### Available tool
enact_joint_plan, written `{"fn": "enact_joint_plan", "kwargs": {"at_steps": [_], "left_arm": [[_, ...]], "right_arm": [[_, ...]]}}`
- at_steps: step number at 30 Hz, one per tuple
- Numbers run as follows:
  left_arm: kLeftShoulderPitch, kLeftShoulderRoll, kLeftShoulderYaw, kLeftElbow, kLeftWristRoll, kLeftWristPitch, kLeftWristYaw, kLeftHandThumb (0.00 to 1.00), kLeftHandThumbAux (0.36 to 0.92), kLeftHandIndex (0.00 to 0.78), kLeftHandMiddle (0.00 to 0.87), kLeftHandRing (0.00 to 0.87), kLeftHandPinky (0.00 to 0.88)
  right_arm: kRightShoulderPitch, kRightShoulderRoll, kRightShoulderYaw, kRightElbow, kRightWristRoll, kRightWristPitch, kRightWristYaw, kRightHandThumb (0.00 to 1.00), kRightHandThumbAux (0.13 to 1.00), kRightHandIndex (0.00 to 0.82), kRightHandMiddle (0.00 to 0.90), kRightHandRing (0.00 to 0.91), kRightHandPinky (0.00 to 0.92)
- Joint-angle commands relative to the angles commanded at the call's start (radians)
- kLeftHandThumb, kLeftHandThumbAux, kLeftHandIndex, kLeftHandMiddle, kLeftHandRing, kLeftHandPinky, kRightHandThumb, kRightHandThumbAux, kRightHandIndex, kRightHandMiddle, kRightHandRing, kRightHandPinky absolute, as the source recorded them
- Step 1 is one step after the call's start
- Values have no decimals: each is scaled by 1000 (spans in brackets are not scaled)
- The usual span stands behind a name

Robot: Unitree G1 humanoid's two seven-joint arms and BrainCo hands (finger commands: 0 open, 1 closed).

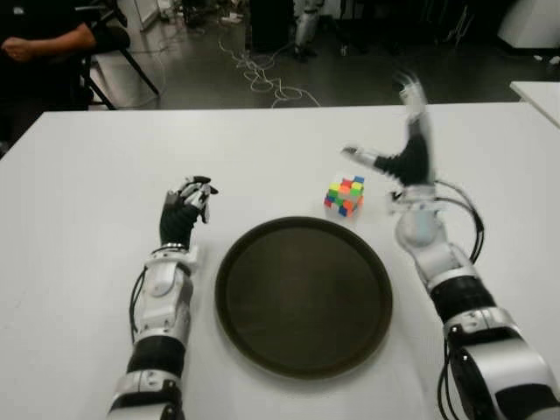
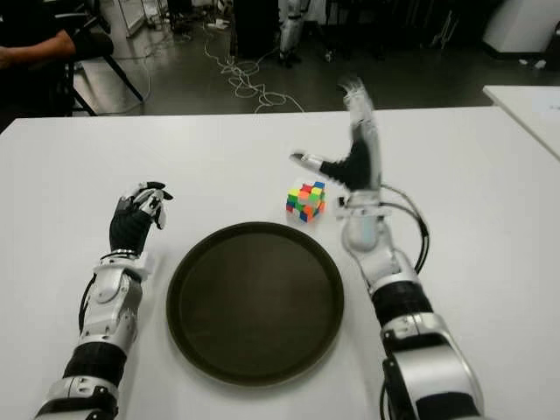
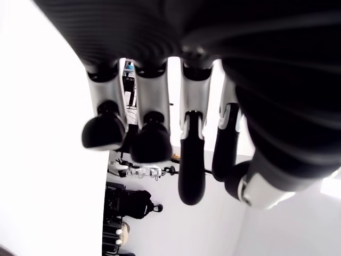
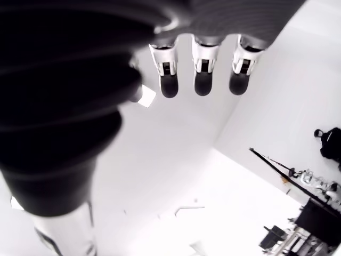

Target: Pick up the Rubik's Cube and put it in the plate

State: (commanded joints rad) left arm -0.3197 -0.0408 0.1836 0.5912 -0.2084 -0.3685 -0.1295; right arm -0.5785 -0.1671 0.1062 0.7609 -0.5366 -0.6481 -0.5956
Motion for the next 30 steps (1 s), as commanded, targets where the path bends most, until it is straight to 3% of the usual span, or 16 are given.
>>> {"fn": "enact_joint_plan", "kwargs": {"at_steps": [14, 30], "left_arm": [[8, 0, -8, -22, 10, 7, 4, 858, 660, 424, 532, 792, 805], [4, 6, -11, -11, 27, -4, 12, 858, 659, 425, 534, 794, 805]], "right_arm": [[-80, -49, 127, 158, -183, -35, -282, 84, 822, 11, 78, 84, 76], [-126, -72, 213, 246, -212, -46, -382, 128, 829, 31, 97, 106, 113]]}}
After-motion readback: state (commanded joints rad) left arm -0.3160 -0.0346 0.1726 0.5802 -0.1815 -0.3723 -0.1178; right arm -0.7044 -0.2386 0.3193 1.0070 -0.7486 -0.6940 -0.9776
